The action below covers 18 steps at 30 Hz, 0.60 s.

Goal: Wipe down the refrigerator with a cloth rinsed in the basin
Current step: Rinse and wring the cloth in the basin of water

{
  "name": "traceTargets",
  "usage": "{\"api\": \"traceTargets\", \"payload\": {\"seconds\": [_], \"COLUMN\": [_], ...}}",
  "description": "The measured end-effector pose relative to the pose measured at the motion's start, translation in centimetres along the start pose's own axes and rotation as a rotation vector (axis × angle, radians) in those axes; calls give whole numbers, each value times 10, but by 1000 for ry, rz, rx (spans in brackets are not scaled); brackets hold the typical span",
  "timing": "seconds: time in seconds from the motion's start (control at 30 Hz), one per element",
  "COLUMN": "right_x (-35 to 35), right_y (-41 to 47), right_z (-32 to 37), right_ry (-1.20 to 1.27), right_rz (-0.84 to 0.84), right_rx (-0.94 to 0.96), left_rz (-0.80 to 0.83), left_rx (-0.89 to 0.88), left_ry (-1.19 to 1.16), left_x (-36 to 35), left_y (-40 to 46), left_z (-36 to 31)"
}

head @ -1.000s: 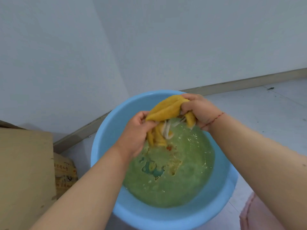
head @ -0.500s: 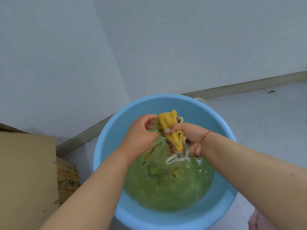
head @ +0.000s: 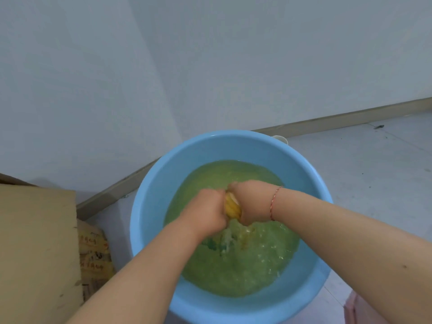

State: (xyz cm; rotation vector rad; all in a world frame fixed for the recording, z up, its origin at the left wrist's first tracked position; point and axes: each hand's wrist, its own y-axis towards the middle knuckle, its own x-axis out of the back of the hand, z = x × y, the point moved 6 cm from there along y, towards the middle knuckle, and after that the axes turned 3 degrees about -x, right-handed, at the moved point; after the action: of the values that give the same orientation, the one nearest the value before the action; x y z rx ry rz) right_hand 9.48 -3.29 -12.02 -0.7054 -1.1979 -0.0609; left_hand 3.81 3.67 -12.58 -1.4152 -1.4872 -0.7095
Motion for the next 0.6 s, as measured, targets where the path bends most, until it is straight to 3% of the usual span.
{"api": "traceTargets", "payload": {"seconds": [0.1,0.17,0.27,0.33,0.4,0.47,0.53,0.6], "right_x": [-5,-6,0,5,11,14,5,-6], "right_y": [9,10,3,-1,-4,-2,7,11], "right_z": [-1,-2,-3,-6,-10,-13,-24,-34], "right_ry": [-68,-113,-161,-170,-144,-47,293,718], "right_rz": [-207,-388,-706,-840,-903,-802,-460,-172], "right_rx": [92,214,404,416,328,172,-9,-138], "left_rz": [123,202,455,602,630,587,436,161], "left_rx": [179,341,500,549,588,606,604,524], "left_ry": [-317,-690,-1267,-1595,-1779,-1857,-1829,-1583], "left_x": [-14,-23,-35,-32,-26,-18,-3,17], "left_y": [-2,-9,-20,-23,-23,-22,-19,-14], "left_z": [7,8,0,-7,-9,-6,1,21]}}
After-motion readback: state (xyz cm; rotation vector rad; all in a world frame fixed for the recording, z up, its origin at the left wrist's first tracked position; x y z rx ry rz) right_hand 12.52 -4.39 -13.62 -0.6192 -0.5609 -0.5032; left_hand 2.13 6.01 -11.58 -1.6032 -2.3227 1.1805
